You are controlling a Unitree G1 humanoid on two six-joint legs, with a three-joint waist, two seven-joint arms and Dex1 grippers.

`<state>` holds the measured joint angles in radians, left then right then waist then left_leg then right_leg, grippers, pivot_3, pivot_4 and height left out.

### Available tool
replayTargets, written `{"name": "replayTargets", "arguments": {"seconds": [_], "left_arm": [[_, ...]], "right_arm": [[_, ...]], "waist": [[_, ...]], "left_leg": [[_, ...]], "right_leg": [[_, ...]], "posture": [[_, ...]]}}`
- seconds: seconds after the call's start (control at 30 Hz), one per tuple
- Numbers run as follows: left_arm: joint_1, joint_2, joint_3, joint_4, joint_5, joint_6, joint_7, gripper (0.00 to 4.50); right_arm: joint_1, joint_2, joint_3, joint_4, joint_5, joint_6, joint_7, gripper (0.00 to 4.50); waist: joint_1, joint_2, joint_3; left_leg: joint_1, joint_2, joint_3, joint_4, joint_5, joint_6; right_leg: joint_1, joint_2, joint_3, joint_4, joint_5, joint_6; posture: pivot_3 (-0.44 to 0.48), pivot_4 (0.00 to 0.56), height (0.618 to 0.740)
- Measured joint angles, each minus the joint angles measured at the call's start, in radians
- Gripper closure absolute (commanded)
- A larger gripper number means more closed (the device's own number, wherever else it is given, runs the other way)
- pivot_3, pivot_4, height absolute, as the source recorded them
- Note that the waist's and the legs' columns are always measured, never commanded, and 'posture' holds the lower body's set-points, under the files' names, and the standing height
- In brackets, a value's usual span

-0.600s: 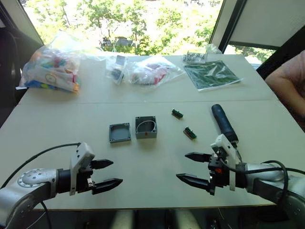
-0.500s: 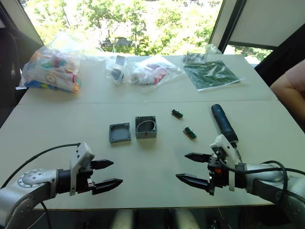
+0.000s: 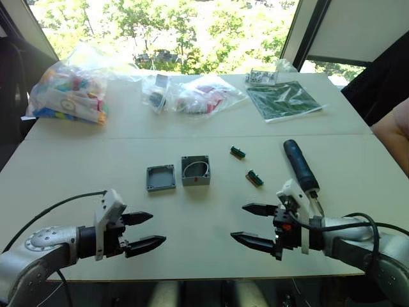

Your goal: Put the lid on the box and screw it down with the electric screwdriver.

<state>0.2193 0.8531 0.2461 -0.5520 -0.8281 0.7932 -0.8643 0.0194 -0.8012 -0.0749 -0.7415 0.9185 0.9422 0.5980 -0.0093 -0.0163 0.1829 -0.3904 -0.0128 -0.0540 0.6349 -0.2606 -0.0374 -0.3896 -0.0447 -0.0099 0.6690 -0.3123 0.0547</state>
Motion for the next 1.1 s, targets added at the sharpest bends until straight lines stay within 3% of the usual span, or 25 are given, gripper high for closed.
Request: {"name": "replayTargets", "arguments": {"seconds": [0.1, 0.23, 0.33, 0.4, 0.47, 0.53, 0.67, 0.83, 1.07, 1.1], "left_arm": [[-0.038, 0.018, -0.003, 0.009, 0.031, -0.006, 0.001, 0.01], [-0.319, 0.117, -0.039, 0.05, 0.013, 0.053, -0.027, 0.01], [-0.589, 0.191, -0.17, 0.118, 0.074, 0.047, -0.121, 0.01], [-0.739, 0.189, -0.285, 0.185, 0.177, -0.013, -0.186, 0.01], [-0.906, 0.139, -0.468, 0.329, 0.336, -0.122, -0.286, 0.01], [-1.003, 0.078, -0.581, 0.452, 0.434, -0.183, -0.358, 0.01], [-1.187, -0.114, -0.735, 0.715, 0.569, -0.242, -0.452, 0.01], [-1.273, -0.236, -0.818, 0.912, 0.675, -0.303, -0.533, 0.01], [-1.281, -0.306, -0.827, 0.983, 0.757, -0.329, -0.588, 0.01], [-1.281, -0.314, -0.827, 0.985, 0.766, -0.335, -0.593, 0.25]], "right_arm": [[-0.018, 0.056, -0.009, 0.009, 0.045, 0.009, -0.038, 0.0], [-0.165, 0.132, -0.037, 0.043, 0.218, 0.044, -0.172, 0.0], [-0.244, 0.121, -0.022, 0.036, 0.236, 0.065, -0.215, 0.0], [-0.259, 0.087, 0.019, 0.019, 0.187, 0.068, -0.218, 0.0], [-0.257, 0.027, 0.123, 0.004, 0.059, 0.061, -0.217, 0.0], [-0.237, 0.032, 0.174, -0.001, -0.012, 0.052, -0.227, 0.0], [-0.2, 0.11, 0.202, -0.004, -0.097, 0.032, -0.3, 0.0], [-0.129, 0.186, 0.227, -0.035, -0.159, 0.038, -0.388, 0.0], [-0.096, 0.236, 0.215, -0.081, -0.182, 0.062, -0.462, 0.0], [-0.094, 0.239, 0.214, -0.084, -0.183, 0.066, -0.469, 0.0]], "waist": [[0.0, 0.0, 0.0], [0.004, -0.001, 0.0], [0.001, -0.001, 0.0], [-0.002, 0.0, 0.0], [0.001, -0.001, 0.0], [-0.001, -0.001, 0.0], [-0.002, -0.001, 0.0], [-0.011, -0.001, 0.0], [-0.003, -0.001, 0.0], [-0.003, -0.001, 0.0]], "left_leg": [[0.0, 0.0, 0.0, 0.0, 0.0, 0.0], [-0.001, 0.0, -0.001, 0.004, 0.0, 0.0], [-0.002, -0.003, -0.001, 0.003, 0.0, 0.0], [-0.001, -0.004, 0.0, 0.002, -0.001, 0.002], [-0.002, -0.006, 0.0, 0.003, -0.001, 0.002], [-0.003, -0.006, 0.0, 0.004, -0.001, 0.002], [-0.013, -0.006, -0.001, 0.014, -0.004, 0.007], [-0.019, -0.006, 0.0, 0.017, -0.004, 0.007], [-0.018, -0.006, -0.002, 0.018, -0.004, 0.007], [-0.018, -0.007, -0.002, 0.018, -0.004, 0.007]], "right_leg": [[0.0, 0.0, 0.0, 0.0, 0.0, 0.0], [0.0, 0.0, -0.001, 0.004, 0.0, 0.0], [0.0, 0.0, -0.001, 0.003, 0.0, 0.0], [0.0, 0.0, -0.001, 0.001, 0.0, 0.001], [-0.001, 0.0, -0.001, 0.002, -0.001, 0.001], [-0.001, 0.0, -0.001, 0.002, 0.0, 0.001], [-0.007, 0.0, -0.001, 0.007, -0.001, 0.002], [-0.016, -0.001, 0.001, 0.013, -0.002, 0.003], [-0.016, -0.001, 0.0, 0.015, -0.002, 0.003], [-0.016, -0.001, 0.0, 0.015, -0.002, 0.003]], "posture": [[0.0, 0.15, 0.74], [0.0, 0.15, 0.74], [0.0, 0.15, 0.74], [0.0, 0.15, 0.74], [0.0, 0.15, 0.74], [0.0, 0.15, 0.74], [0.0, 0.15, 0.74], [0.0, 0.15, 0.74], [0.0, 0.15, 0.74], [0.0, 0.15, 0.74]]}}
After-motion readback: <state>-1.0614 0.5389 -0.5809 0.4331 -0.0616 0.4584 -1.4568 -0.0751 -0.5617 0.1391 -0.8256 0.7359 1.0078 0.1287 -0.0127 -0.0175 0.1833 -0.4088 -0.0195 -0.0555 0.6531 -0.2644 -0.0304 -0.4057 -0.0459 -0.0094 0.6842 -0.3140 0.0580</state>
